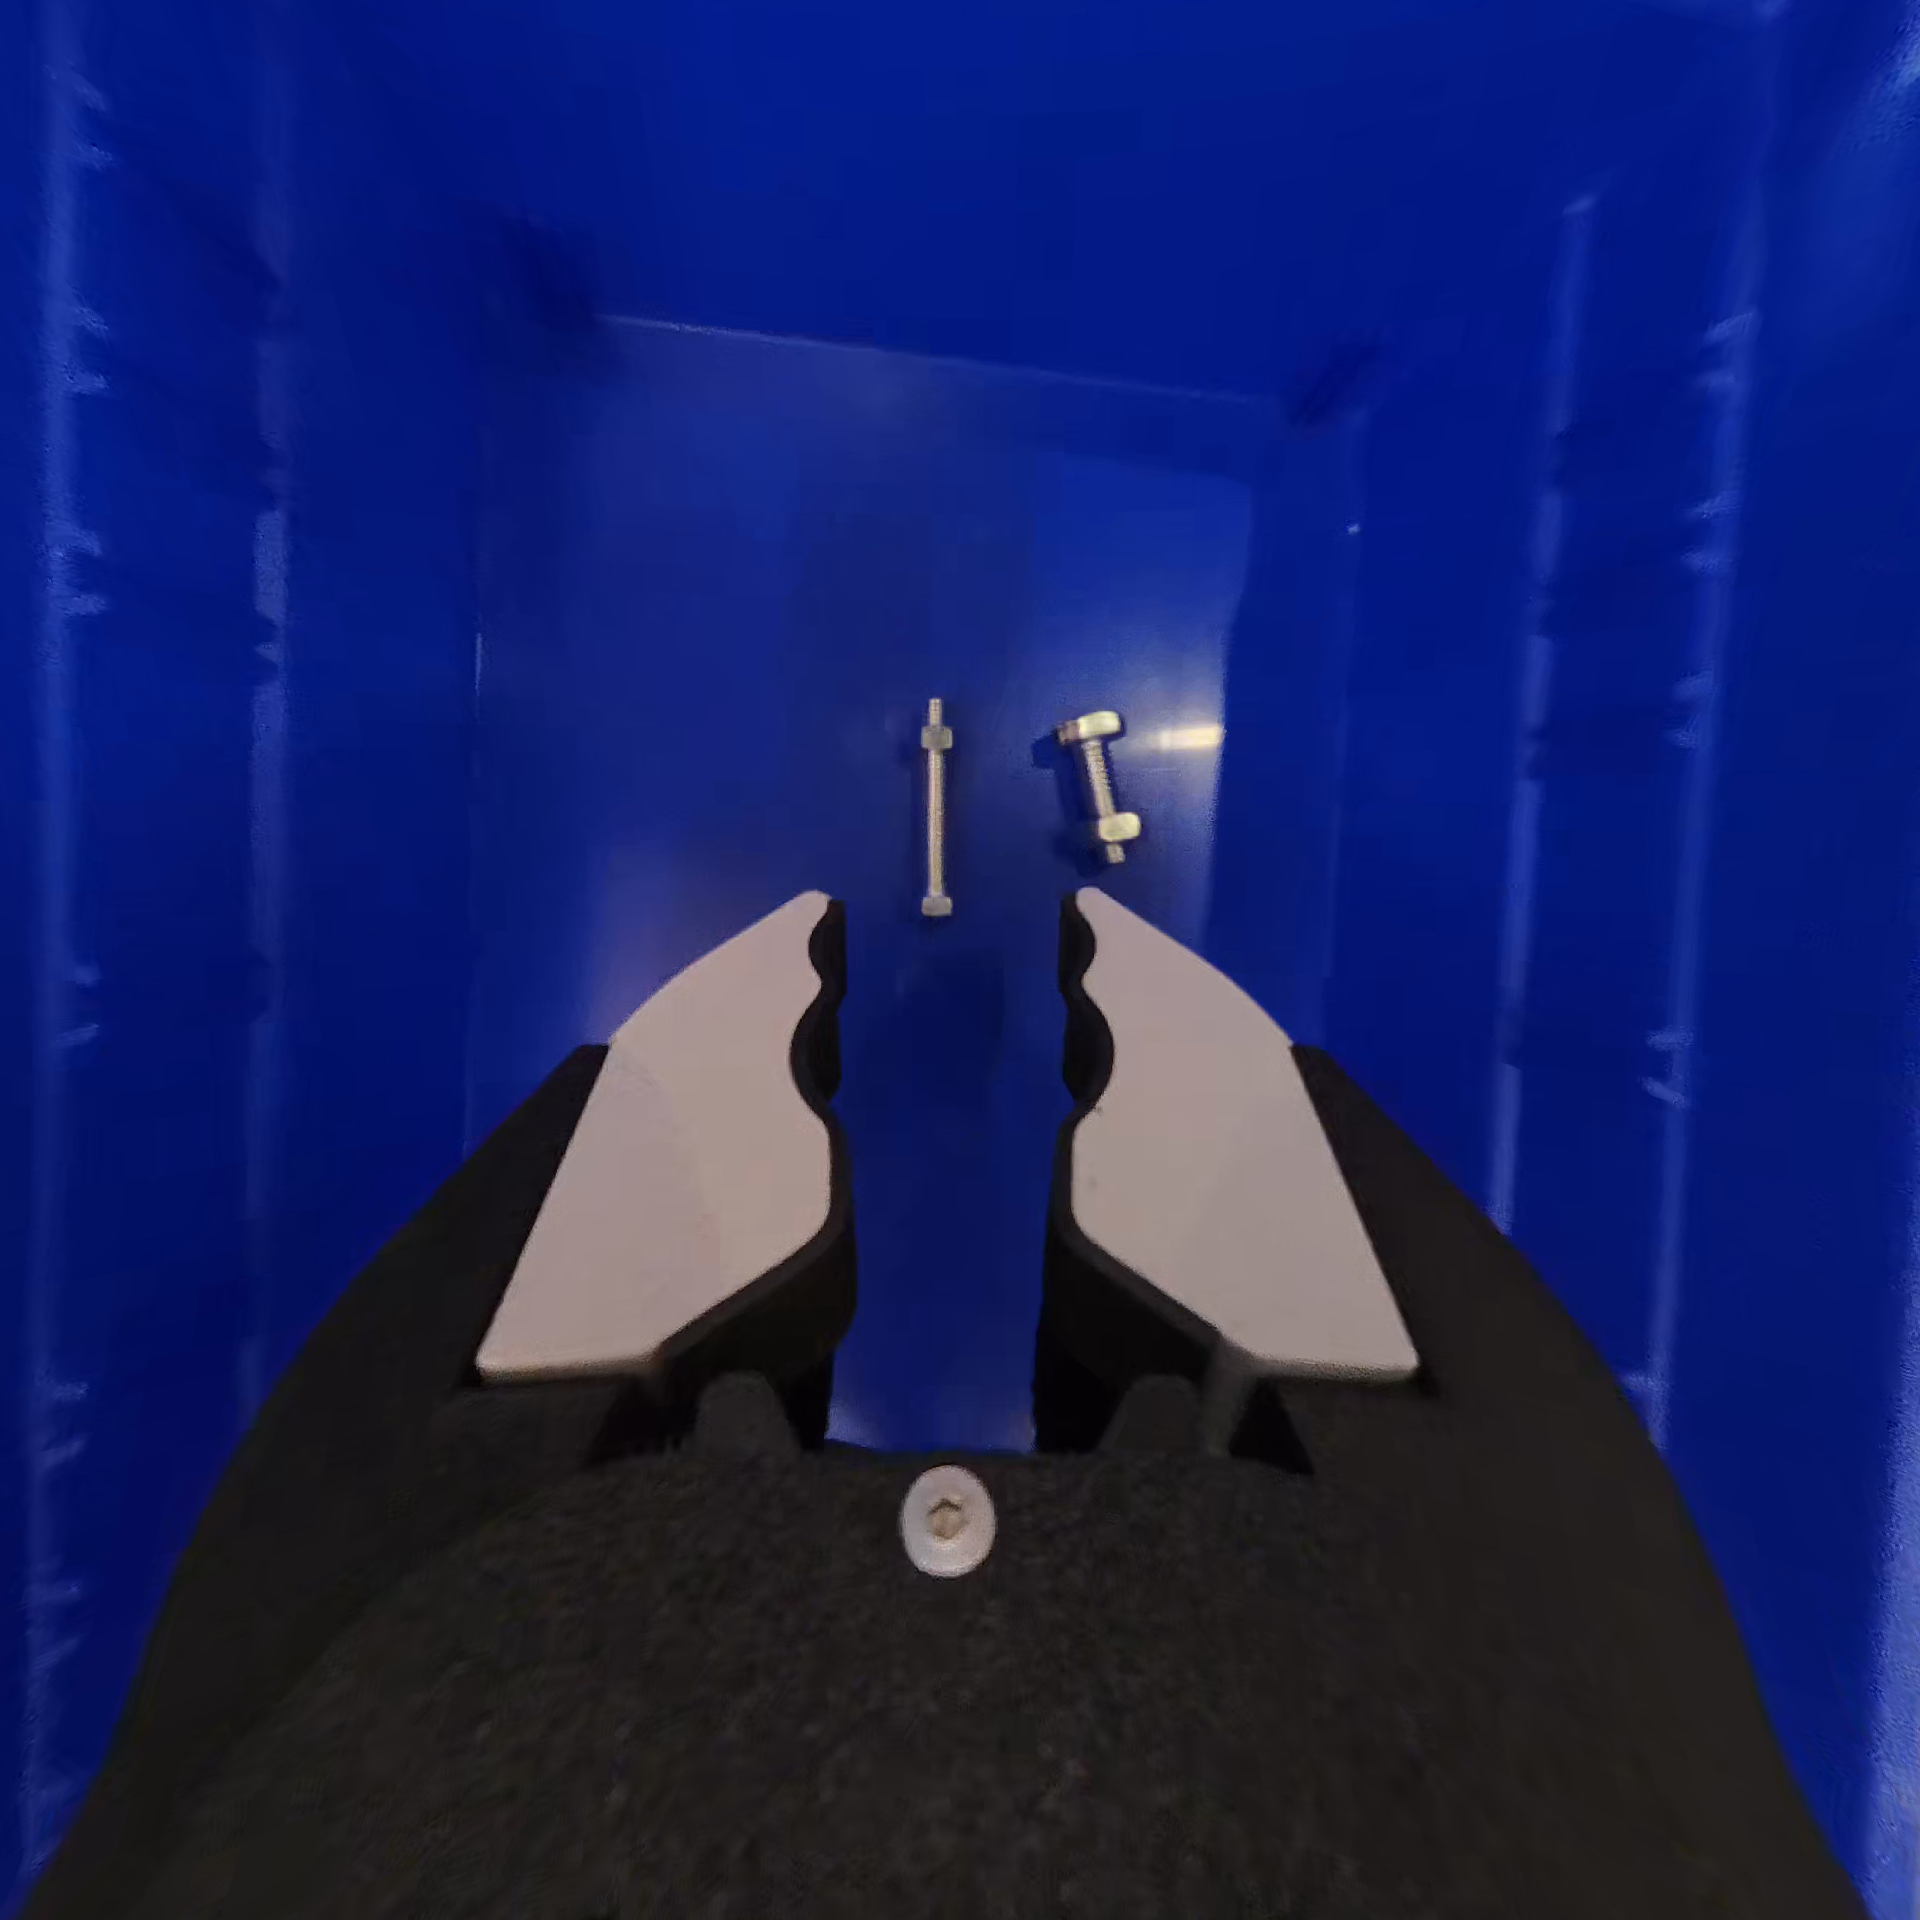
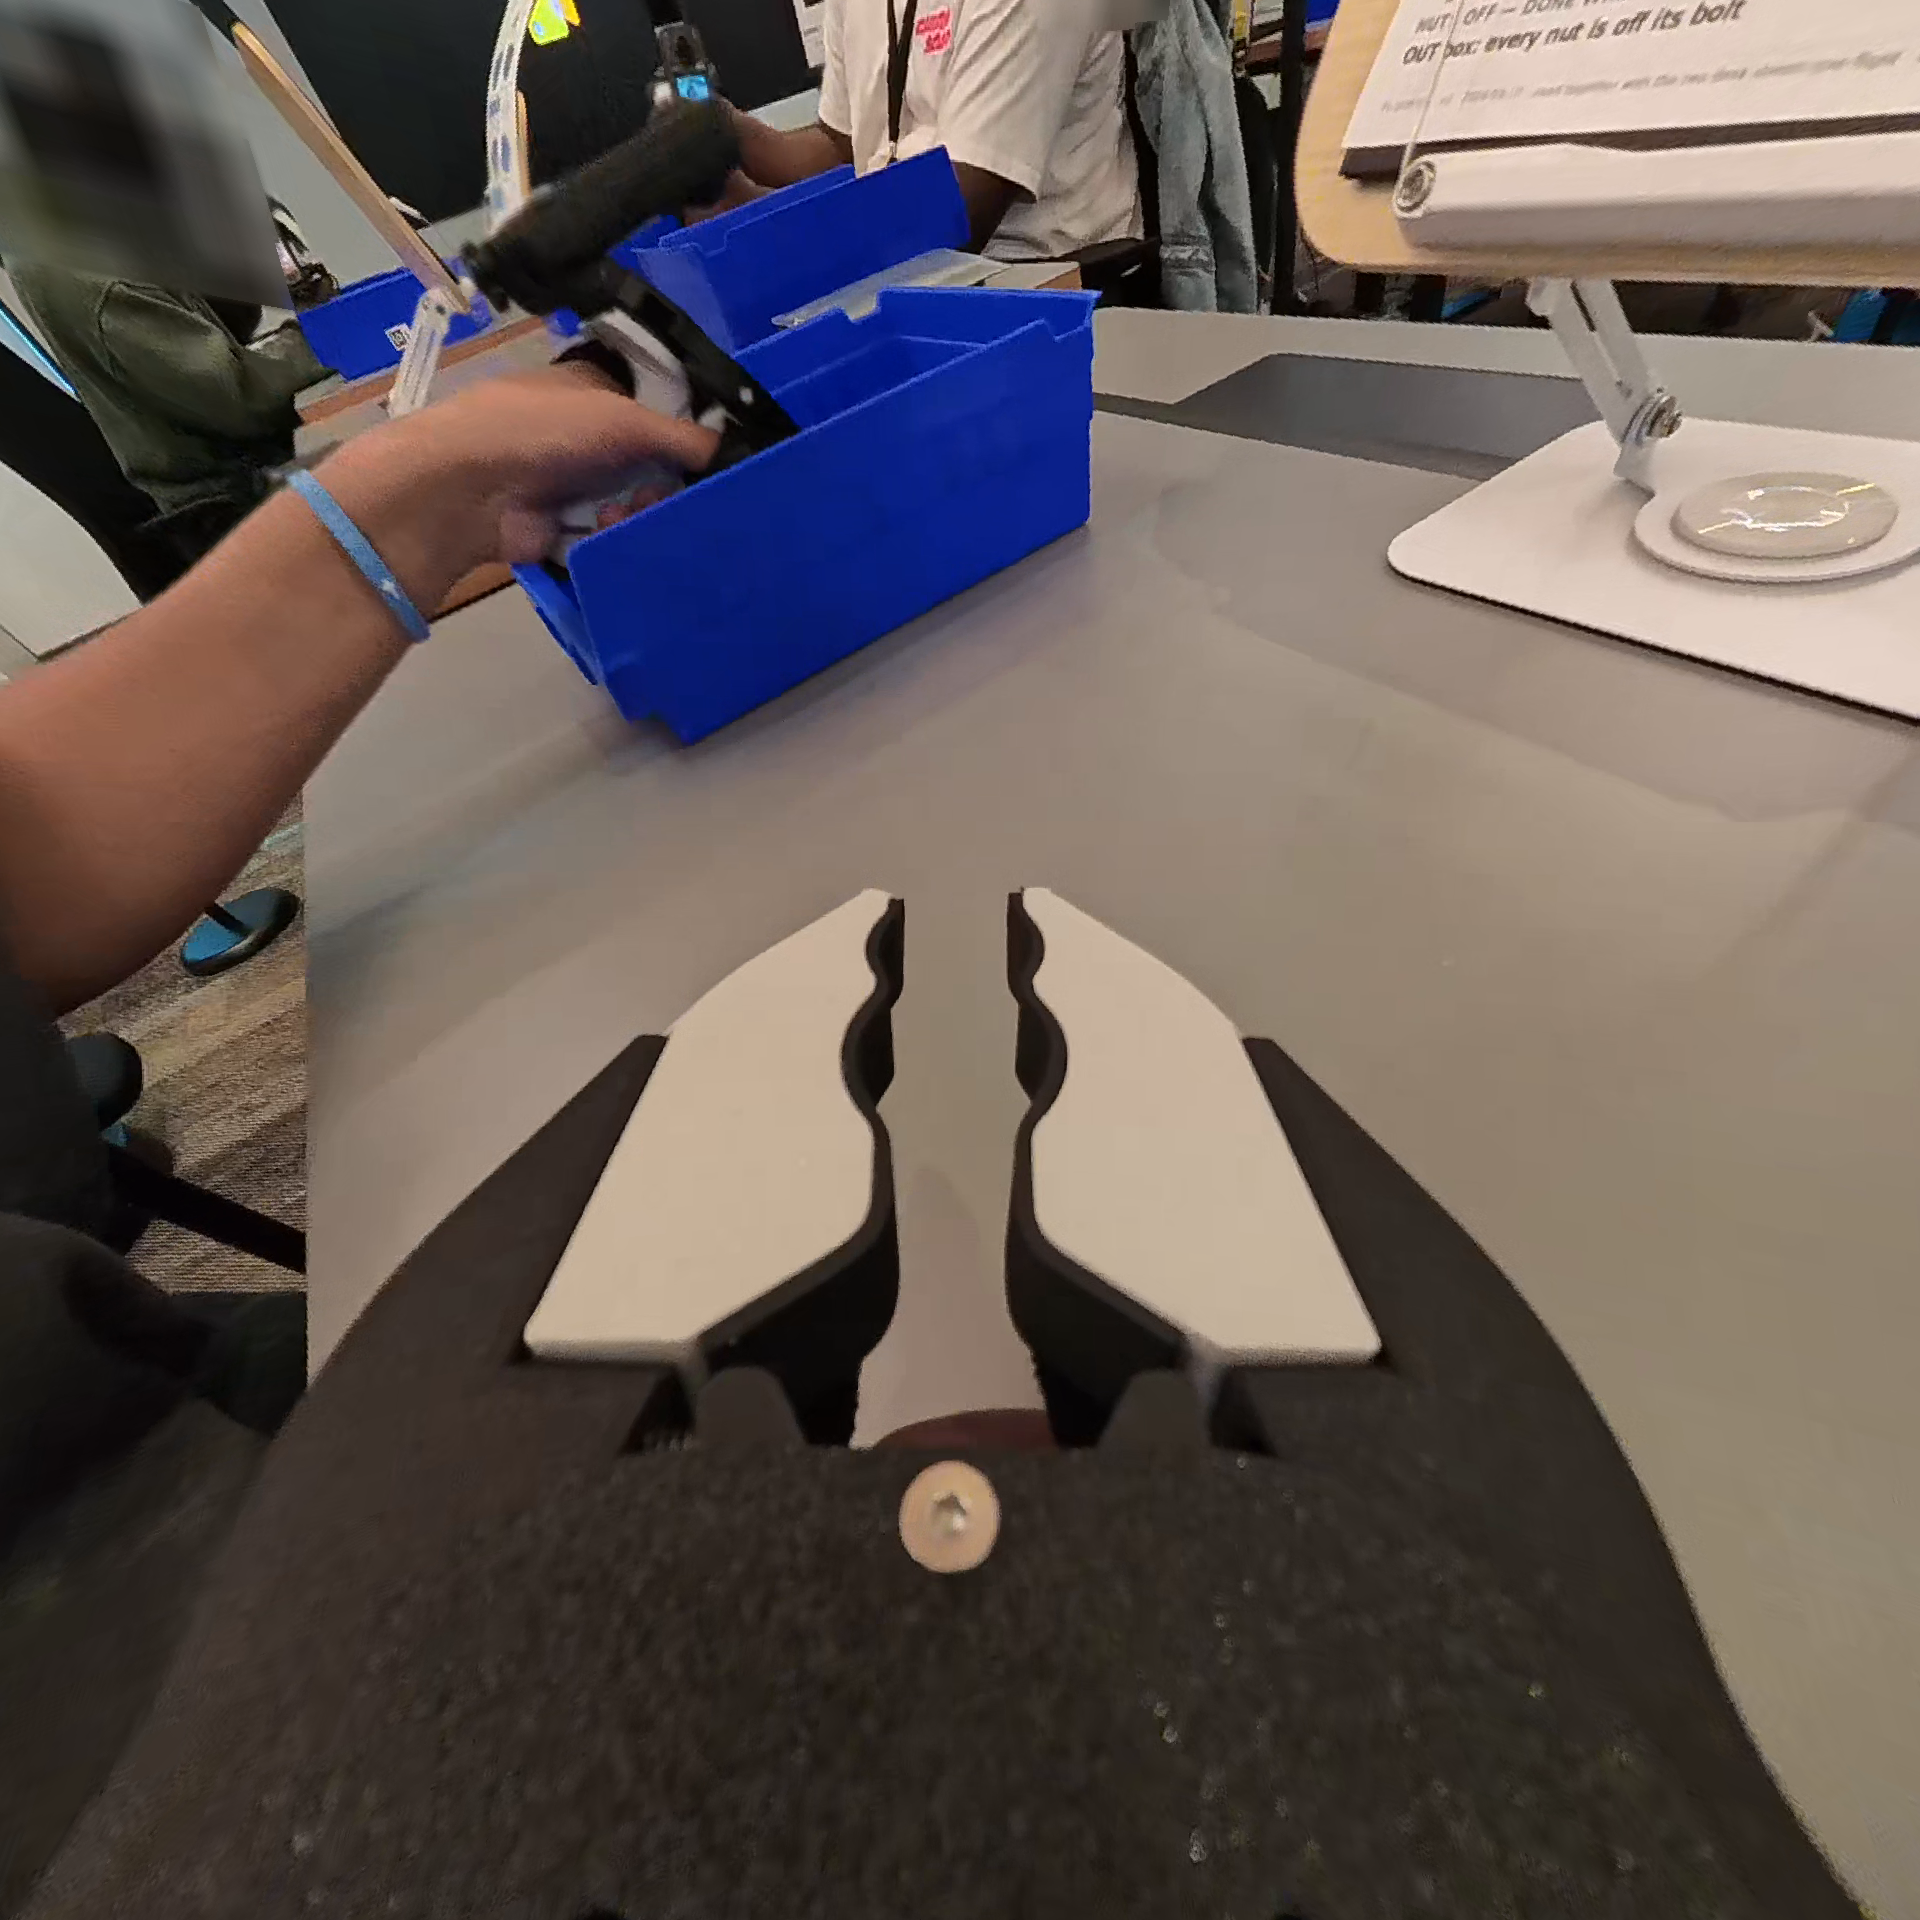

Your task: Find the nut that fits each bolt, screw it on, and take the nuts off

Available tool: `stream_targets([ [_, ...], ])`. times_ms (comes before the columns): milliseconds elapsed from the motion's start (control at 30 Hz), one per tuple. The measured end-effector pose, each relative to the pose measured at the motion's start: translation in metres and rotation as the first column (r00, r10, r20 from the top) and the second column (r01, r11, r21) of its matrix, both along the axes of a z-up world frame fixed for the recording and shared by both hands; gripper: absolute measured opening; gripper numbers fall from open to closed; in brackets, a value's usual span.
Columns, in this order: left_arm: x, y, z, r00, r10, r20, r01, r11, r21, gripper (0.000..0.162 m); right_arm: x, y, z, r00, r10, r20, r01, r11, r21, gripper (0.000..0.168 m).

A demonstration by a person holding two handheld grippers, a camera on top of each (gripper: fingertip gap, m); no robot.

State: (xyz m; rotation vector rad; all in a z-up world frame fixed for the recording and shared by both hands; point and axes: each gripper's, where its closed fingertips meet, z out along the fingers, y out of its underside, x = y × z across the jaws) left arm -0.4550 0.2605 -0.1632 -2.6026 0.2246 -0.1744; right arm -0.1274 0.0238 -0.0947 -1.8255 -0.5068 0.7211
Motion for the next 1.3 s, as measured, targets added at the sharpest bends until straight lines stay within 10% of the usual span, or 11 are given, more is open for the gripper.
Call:
stream_targets([
  [400,-0.001,0.0,-0.022,0.988,-0.091,-0.123,0.094,0.995,0.017,0.005,0.014,0.003,0.002,0.994,-0.019,-0.107,0.013,0.998,-0.063,0.018],
  [633,0.025,-0.034,0.064,0.949,-0.264,0.17,0.209,0.935,0.286,0.005,0.01,0.003,-0.002,0.998,-0.013,-0.068,0.008,0.998,-0.07,0.018],
  [733,0.068,-0.072,0.127,0.81,-0.45,0.375,0.267,0.853,0.448,0.005,0.003,0.001,0.0,0.997,0.012,-0.082,-0.019,0.996,-0.085,0.018],
  [833,0.125,-0.138,0.174,0.525,-0.674,0.52,0.337,0.726,0.6,0.005,-0.016,-0.005,0.017,0.976,0.117,-0.183,-0.14,0.983,-0.118,0.02],
  [967,0.179,-0.204,0.178,0.261,-0.762,0.593,0.365,0.646,0.67,0.005,-0.039,-0.024,0.054,0.868,0.263,-0.421,-0.316,0.947,-0.06,0.037],
  [1100,0.217,-0.242,0.153,0.15,-0.775,0.614,0.442,0.608,0.659,0.005,-0.051,-0.049,0.082,0.686,0.373,-0.624,-0.446,0.894,0.044,0.055],
  [1300,0.25,-0.275,0.134,0.119,-0.81,0.574,0.53,0.541,0.654,0.005,-0.058,-0.059,0.093,0.67,0.398,-0.626,-0.411,0.902,0.133,0.081],
])
